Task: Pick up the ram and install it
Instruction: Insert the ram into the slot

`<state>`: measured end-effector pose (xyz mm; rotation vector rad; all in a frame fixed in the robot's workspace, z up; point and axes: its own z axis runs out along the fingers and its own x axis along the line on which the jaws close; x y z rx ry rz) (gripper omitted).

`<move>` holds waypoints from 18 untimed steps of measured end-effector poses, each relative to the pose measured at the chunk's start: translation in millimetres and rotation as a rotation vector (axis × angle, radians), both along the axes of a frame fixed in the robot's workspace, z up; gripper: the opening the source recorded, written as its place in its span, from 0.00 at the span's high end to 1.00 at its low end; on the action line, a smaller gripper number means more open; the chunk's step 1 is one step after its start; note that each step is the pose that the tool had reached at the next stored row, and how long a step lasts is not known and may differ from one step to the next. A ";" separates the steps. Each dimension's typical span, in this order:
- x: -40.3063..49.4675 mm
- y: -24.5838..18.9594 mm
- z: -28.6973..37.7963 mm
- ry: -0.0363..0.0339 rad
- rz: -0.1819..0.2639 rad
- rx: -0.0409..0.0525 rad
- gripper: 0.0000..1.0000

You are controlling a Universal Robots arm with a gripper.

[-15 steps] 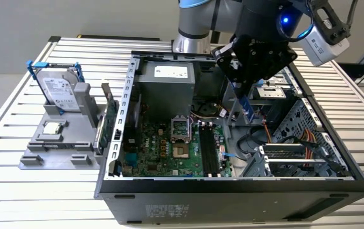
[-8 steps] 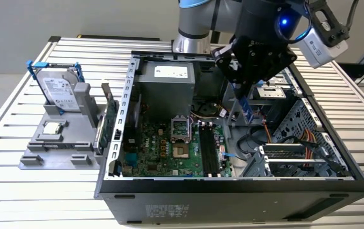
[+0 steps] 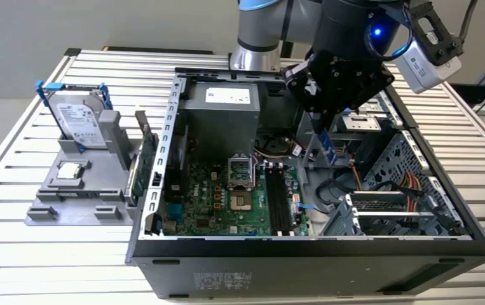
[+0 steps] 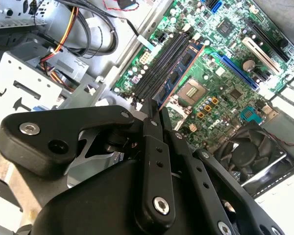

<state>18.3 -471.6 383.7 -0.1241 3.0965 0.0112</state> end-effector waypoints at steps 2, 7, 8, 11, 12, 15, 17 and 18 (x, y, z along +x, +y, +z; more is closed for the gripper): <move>0.0 0.0 -0.5 0.0000 -0.002 0.0000 1.00; 0.0 0.0 -1.3 0.0000 -0.020 0.0004 1.00; 0.0 0.0 -1.3 0.0000 -0.023 0.0004 1.00; 0.0 0.0 -1.5 0.0000 -0.027 0.0005 1.00; 0.0 0.0 -1.5 0.0002 -0.027 0.0005 1.00; 0.0 0.0 -1.5 0.0079 -0.027 0.0004 1.00; -0.1 0.0 -1.5 0.0138 -0.027 0.0003 1.00; -0.1 0.0 -1.5 0.0138 -0.028 0.0003 1.00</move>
